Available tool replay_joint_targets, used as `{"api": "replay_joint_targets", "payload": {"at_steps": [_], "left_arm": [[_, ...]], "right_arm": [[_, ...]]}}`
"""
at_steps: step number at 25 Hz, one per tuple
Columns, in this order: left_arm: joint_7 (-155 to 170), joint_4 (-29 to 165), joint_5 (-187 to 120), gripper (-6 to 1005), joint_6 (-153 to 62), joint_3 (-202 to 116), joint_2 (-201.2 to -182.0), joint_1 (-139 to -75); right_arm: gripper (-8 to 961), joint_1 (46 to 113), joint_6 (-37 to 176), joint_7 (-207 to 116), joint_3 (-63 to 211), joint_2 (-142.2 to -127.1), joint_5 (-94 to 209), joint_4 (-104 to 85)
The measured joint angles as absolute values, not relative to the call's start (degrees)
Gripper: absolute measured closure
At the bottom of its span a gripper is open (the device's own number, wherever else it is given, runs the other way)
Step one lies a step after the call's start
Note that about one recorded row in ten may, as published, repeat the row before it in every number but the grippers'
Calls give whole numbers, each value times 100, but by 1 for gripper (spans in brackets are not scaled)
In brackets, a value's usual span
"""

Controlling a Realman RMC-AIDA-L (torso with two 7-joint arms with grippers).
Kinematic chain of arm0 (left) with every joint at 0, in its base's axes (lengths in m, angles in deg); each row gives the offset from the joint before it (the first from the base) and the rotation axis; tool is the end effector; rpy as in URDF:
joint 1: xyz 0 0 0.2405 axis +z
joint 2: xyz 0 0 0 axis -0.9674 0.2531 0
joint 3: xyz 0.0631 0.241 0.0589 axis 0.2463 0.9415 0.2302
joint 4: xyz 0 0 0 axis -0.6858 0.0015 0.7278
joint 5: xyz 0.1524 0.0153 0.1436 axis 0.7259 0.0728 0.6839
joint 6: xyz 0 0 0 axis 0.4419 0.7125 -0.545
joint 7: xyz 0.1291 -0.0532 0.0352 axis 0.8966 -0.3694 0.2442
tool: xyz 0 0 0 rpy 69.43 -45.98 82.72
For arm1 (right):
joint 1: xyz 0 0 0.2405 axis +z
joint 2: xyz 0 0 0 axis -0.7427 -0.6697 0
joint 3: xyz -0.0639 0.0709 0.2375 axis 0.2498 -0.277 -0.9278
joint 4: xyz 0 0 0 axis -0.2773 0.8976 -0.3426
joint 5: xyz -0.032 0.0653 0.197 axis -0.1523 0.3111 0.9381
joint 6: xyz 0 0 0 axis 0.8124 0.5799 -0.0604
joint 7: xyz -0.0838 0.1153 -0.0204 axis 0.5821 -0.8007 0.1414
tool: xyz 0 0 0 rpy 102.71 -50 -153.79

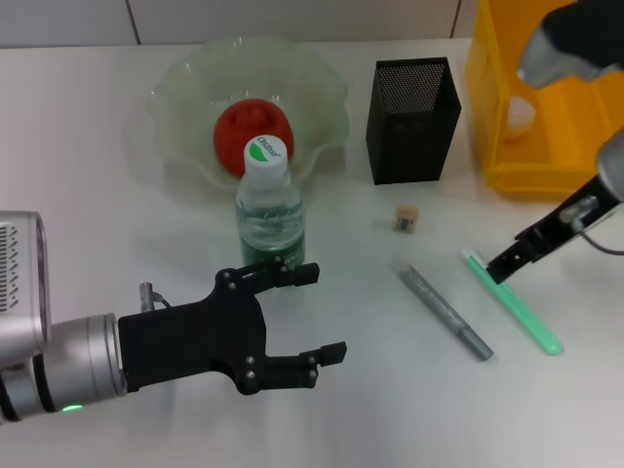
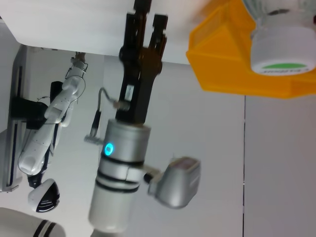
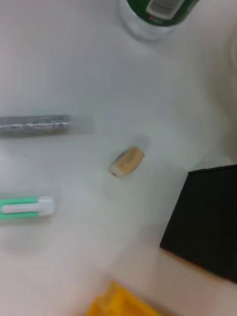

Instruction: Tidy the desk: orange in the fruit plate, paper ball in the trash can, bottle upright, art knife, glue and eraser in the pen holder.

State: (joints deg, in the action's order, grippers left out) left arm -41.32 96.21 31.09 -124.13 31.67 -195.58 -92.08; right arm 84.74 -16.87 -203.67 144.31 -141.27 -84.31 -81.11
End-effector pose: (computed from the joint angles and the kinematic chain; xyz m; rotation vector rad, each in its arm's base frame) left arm -0.2608 0.2457 -0.0665 -2.7761 -0.2095 -0.9480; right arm 0.1936 0.3521 0.0077 -2.3689 1.2497 -0.6212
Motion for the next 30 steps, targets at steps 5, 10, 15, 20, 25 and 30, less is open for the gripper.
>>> {"api": "replay_joint_targets", "payload": {"at_steps": [5,10,15,20,25,30], "left_arm": [[-4100,9605,3093,140,-12425,3141,-19563,-9194],[-4101,9596,3093,140,-12396,3143,-19561,-9195],[-4101,9587,3093,140,-12399,3140,-19560,-9198],[-4096,9580,3093,140,-12398,3140,-19561,-9193],[-4094,9576,3095,140,-12401,3140,-19560,-9185],[-4092,9570,3096,140,-12410,3140,-19561,-9161]], "right_arm": [[113,8574,-1263,-20569,14734,-14133,-8451,-7725],[114,8690,-1013,-20627,14789,-14150,-8458,-7360],[151,8740,-907,-20664,14851,-14152,-8432,-7264],[349,8859,-825,-20666,14967,-14152,-8423,-7088],[431,8994,-707,-20674,15048,-14152,-8416,-6806],[509,9126,-643,-20677,15064,-14152,-8415,-6577]]}}
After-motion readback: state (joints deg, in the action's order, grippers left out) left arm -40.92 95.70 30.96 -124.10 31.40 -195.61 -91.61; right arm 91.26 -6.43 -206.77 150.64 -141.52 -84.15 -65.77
